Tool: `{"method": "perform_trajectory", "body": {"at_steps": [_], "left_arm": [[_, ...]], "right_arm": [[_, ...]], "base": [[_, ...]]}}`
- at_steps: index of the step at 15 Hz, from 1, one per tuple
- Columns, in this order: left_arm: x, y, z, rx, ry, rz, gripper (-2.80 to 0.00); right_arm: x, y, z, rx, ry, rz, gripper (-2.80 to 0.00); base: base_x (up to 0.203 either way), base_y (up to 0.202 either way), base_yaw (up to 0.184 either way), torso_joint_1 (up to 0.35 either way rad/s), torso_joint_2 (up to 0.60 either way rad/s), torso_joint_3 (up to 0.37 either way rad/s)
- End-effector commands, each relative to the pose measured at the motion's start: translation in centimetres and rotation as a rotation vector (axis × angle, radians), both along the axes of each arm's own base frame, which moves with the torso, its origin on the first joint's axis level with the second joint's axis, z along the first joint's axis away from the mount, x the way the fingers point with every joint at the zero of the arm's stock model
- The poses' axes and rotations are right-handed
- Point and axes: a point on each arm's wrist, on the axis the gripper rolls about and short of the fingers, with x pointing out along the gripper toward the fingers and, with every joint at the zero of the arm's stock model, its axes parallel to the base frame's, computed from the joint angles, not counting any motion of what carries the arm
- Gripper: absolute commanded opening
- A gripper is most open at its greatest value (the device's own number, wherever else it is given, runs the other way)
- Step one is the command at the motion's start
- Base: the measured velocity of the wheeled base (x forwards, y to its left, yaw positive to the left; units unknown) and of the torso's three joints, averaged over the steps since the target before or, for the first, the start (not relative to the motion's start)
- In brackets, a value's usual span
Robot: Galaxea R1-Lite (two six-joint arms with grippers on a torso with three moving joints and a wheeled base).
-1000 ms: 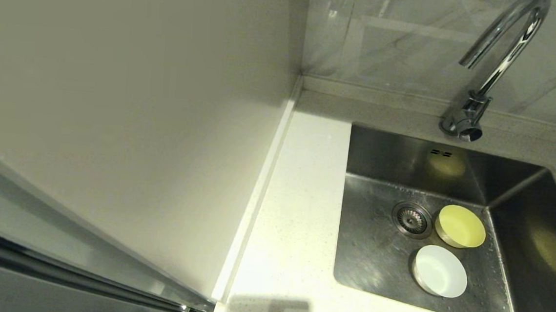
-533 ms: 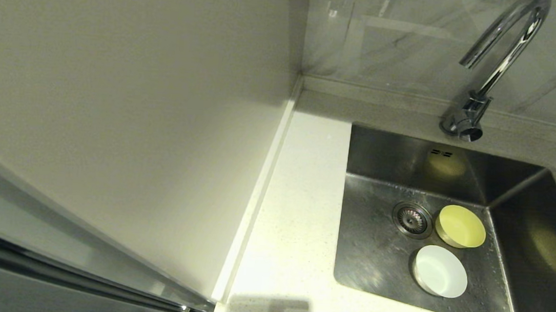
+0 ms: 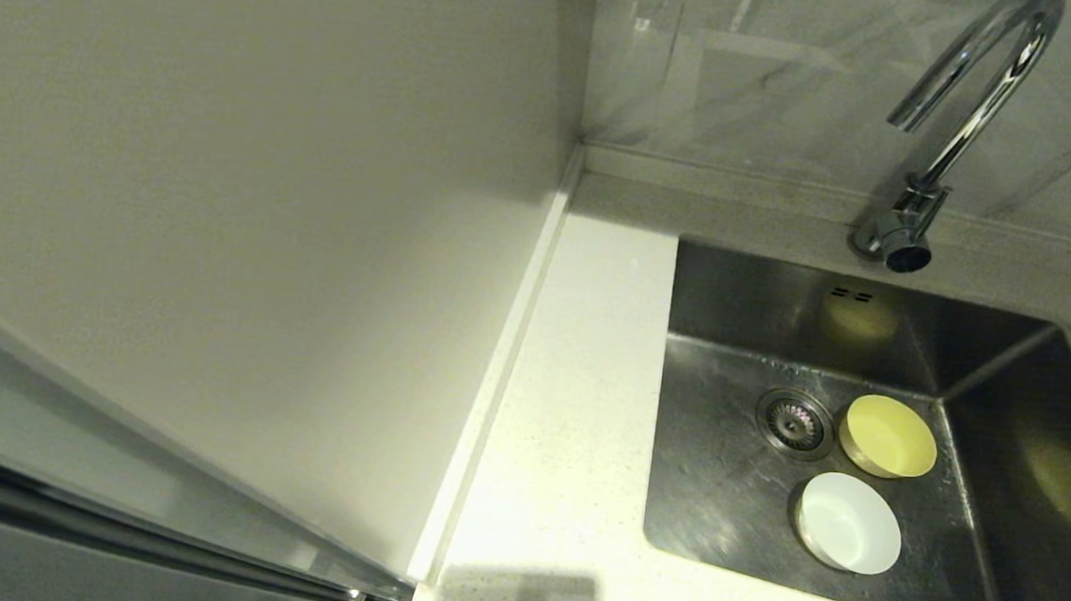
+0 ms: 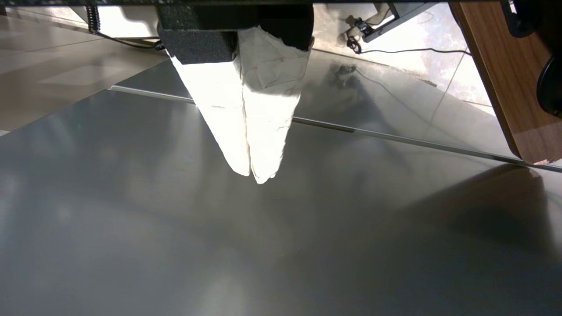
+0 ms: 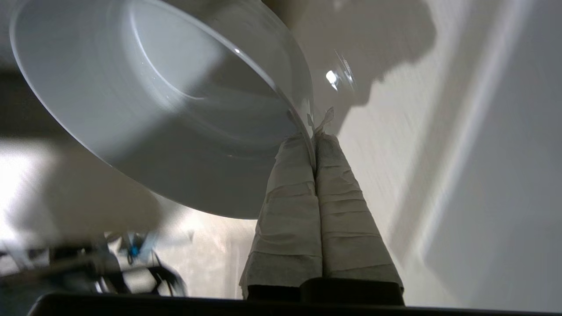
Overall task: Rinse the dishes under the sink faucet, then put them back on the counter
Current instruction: Put a bowl into the sink
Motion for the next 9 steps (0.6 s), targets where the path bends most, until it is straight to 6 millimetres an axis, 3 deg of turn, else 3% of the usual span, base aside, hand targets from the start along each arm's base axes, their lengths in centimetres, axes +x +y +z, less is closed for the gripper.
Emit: {"method": "perform_trajectory", "body": {"at_steps": [1, 4, 9], "left_arm": [[0.0, 0.0, -0.1, 0.0, 0.002, -0.001, -2.8], [0.0, 0.0, -0.1, 0.0, 0.002, 0.0, -2.8], [0.0, 0.0, -0.1, 0.0, 0.002, 0.0, -2.8]], "right_arm": [[5.6, 4.7, 0.9, 0.067, -0.06, -0.098, -2.8], [10.4, 9.2, -0.5, 0.135, -0.076, -0.328, -2.8], [13.4, 11.3, -4.7, 0.179, 0.095, -0.391, -2.8]], "base": [[0.0, 0.0, 0.0, 0.0, 0.0, 0.0], [0.0, 0.0, 0.0, 0.0, 0.0, 0.0], [0.0, 0.0, 0.0, 0.0, 0.0, 0.0]]}}
